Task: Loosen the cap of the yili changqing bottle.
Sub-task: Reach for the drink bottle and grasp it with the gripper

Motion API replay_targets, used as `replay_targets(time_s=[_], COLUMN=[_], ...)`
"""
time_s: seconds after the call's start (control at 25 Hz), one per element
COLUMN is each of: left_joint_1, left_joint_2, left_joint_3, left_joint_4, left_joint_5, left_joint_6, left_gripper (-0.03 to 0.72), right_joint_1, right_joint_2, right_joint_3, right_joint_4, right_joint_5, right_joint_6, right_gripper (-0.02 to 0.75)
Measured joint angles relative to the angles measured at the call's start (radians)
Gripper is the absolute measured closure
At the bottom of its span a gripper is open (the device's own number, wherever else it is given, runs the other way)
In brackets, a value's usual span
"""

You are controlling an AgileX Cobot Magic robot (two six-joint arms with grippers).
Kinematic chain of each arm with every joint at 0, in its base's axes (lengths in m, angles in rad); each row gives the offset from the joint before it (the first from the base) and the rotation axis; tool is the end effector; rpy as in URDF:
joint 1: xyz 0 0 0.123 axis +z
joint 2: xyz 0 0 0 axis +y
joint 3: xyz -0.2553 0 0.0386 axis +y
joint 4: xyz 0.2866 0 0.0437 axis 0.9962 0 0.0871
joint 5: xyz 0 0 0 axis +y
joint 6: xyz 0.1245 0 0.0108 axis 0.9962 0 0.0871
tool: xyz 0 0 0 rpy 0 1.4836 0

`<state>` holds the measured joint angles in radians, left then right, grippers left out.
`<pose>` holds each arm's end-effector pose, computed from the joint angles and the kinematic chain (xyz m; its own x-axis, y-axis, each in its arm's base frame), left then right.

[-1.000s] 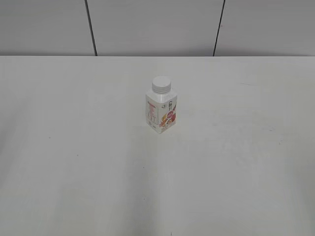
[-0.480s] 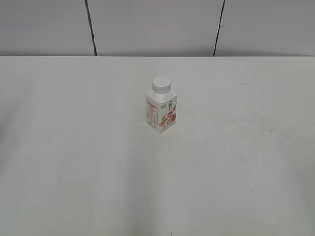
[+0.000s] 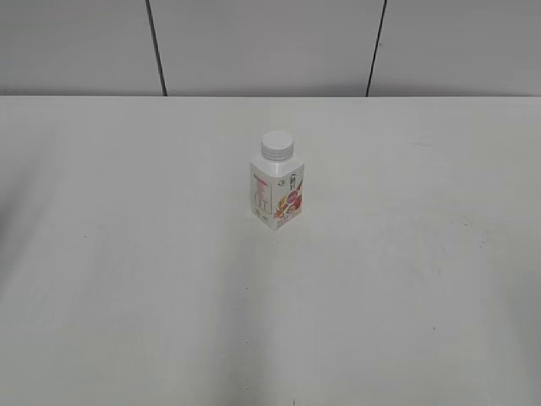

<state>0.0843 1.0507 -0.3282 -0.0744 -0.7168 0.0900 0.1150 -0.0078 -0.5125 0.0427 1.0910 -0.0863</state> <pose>0.2734 0.0292 0.2169 0.0752 0.0403 -0.9964 -0.1352 0.9904 0.0298 0.0808 0.0141 0.2819 -0.4506 -0.1190 -0.8848 -0.1784 0.9831 -0.0414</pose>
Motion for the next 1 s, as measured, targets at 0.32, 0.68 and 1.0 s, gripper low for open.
replay_targets(time_s=[0.32,0.68,1.0], left_joint_1=[0.000,0.000,0.001], left_joint_2=[0.210,0.411,0.651], left_joint_3=[0.000,0.000,-0.004], left_joint_4=[0.063,0.261,0.378], left_joint_5=[-0.209,-0.345,-0.477], left_joint_6=[0.000,-0.002,-0.080], left_gripper=[0.252,0.252,0.252], right_joint_1=[0.000,0.000,0.000], right_joint_2=[0.000,0.000,0.000], right_joint_3=[0.000,0.000,0.000], right_joint_4=[0.000,0.000,0.000], right_joint_5=[0.000,0.000,0.000], right_joint_6=[0.000,0.000,0.000], right_gripper=[0.258,0.258,0.258])
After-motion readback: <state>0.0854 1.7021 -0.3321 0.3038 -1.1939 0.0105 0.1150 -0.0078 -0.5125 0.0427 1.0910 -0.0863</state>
